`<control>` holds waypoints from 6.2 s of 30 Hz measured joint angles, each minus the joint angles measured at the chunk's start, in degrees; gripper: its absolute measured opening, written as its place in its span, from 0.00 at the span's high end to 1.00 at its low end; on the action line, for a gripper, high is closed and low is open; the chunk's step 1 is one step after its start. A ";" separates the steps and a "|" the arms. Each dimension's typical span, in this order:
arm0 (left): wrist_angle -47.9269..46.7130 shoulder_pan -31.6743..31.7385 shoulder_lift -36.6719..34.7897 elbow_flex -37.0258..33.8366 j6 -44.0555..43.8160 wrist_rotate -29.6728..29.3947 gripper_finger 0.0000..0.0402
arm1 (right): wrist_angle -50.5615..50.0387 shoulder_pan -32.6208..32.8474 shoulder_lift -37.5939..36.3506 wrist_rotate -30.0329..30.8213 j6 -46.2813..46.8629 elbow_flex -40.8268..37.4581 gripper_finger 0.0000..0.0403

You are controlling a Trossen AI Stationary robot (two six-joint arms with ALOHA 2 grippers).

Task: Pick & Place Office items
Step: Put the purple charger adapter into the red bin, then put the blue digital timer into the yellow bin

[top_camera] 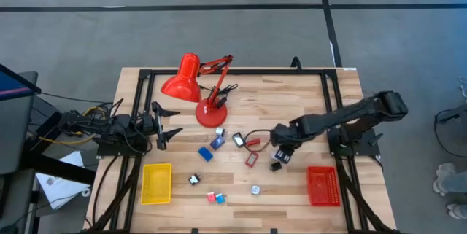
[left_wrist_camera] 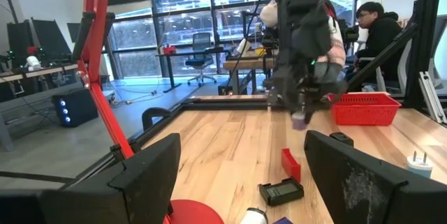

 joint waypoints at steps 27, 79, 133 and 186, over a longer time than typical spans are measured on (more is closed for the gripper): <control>1.26 -0.01 0.02 0.00 0.00 0.00 0.25 | -7.27 46.08 -0.59 0.52 81.23 -3.39 0.68; 2.60 0.01 0.06 0.02 -10.05 0.01 0.25 | -10.00 23.63 -10.19 32.31 41.19 2.85 0.47; 6.42 -0.62 78.79 22.75 4.68 23.61 0.25 | 54.18 -9.15 -15.83 2.21 -27.97 -21.05 0.47; 11.61 -0.76 85.39 22.85 6.42 24.07 0.40 | 54.25 -9.15 -15.82 2.40 -26.49 -21.05 0.47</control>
